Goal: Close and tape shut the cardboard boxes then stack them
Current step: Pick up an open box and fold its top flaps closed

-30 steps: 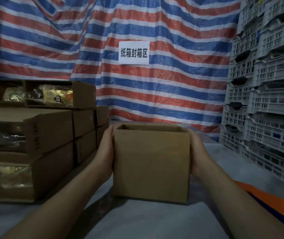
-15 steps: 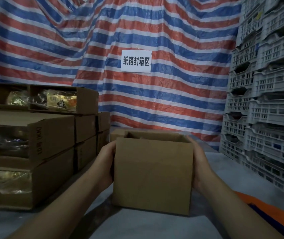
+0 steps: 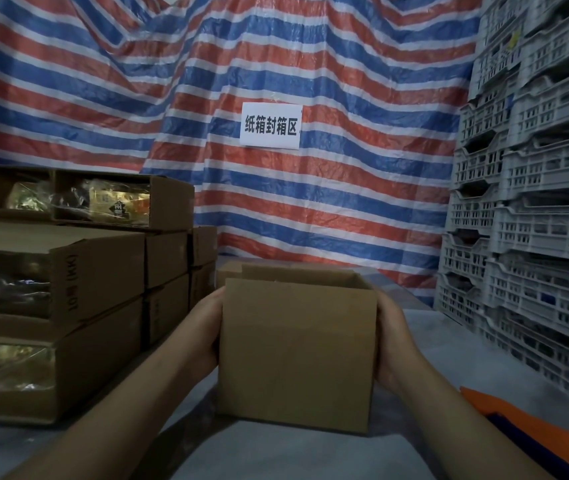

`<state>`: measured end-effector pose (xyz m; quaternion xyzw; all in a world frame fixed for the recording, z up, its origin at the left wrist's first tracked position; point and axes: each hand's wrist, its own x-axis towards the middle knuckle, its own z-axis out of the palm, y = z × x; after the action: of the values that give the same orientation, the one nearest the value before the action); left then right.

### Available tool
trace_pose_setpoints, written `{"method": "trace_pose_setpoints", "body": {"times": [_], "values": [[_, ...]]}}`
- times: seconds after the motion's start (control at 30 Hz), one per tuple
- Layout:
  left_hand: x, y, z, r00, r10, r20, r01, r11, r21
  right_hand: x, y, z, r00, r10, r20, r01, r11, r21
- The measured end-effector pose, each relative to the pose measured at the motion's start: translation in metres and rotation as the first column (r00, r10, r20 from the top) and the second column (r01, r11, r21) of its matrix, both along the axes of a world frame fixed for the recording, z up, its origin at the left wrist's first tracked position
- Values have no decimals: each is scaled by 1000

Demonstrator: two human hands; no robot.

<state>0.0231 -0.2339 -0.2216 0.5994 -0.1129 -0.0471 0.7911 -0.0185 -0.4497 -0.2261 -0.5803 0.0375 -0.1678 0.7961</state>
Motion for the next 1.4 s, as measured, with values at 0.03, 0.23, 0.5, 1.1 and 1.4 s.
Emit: {"method": "trace_pose_setpoints", "body": {"times": [0.03,0.23,0.5,1.1,1.4], "values": [[-1,0,1,1000,-9,3,9,1000,8,0,0,-1,1000,4,0,-4,1000,12],[-7,0,9,999,-41,28,38,995,90,-2,1,2,999,24,-31,-21,996,83],[-1,3,6,995,-19,96,-6,968,251,-4,-2,6,994,68,-90,-66,998,19],[13,20,-1,943,-285,175,251,949,193,-1,-7,2,997,66,-44,-68,997,-40],[9,12,0,979,-159,130,125,963,237,2,-11,-1,990,139,-38,-142,986,-84]]}}
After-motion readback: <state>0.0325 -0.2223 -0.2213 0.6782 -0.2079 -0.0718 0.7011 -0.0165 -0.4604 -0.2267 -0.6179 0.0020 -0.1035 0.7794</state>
